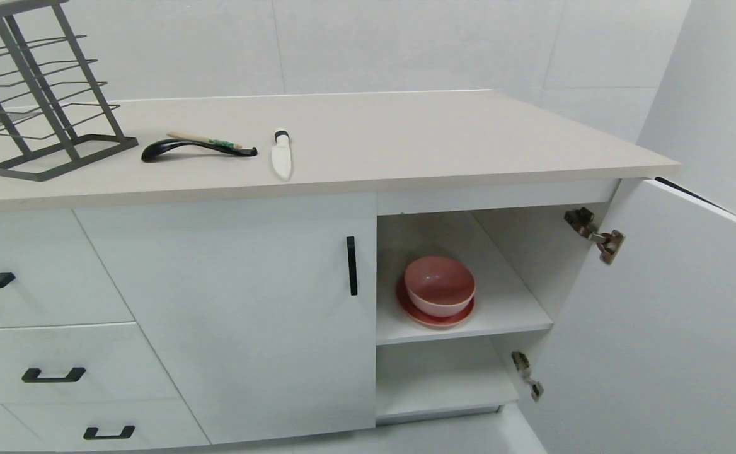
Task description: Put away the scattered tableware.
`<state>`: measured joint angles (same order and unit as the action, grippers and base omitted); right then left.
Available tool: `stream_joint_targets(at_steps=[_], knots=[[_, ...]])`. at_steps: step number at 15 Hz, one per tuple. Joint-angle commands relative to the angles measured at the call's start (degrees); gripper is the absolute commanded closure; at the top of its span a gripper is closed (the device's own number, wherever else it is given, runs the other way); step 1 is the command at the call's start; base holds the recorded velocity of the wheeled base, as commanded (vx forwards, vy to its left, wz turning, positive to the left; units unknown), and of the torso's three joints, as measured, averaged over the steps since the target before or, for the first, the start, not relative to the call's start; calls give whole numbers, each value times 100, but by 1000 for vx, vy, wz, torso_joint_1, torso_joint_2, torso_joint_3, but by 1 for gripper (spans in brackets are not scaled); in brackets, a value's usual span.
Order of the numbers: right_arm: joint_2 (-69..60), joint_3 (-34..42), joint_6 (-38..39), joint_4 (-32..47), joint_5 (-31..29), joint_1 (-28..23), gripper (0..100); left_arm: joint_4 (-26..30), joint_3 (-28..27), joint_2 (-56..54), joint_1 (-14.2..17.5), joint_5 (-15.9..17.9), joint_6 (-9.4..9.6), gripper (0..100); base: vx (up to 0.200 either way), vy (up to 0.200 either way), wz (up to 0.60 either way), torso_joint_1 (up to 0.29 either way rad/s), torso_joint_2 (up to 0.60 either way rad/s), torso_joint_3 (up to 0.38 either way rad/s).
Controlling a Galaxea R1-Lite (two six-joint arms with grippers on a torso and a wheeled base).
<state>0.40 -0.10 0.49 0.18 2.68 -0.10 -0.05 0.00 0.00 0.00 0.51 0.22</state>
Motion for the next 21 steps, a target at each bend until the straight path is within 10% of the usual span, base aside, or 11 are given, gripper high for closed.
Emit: stream_joint_targets(at_steps=[1, 4, 5, 21], knots=[[30, 1, 4, -1, 4, 1, 0, 5, 0, 0, 0, 10, 13, 0, -200, 0, 0, -2, -2, 7], [30, 1, 4, -1, -22, 1, 0, 5, 0, 0, 0, 2, -13, 0, -200, -133, 0, 2, 1, 4], [30, 1, 13, -1, -22, 1, 100, 5, 0, 0, 0, 2, -13, 0, -200, -200, 0, 7, 2, 2], [30, 1, 13, -1, -22, 1, 100, -4, 0, 0, 0, -25, -31, 0, -88, -163, 0, 4, 2, 3]])
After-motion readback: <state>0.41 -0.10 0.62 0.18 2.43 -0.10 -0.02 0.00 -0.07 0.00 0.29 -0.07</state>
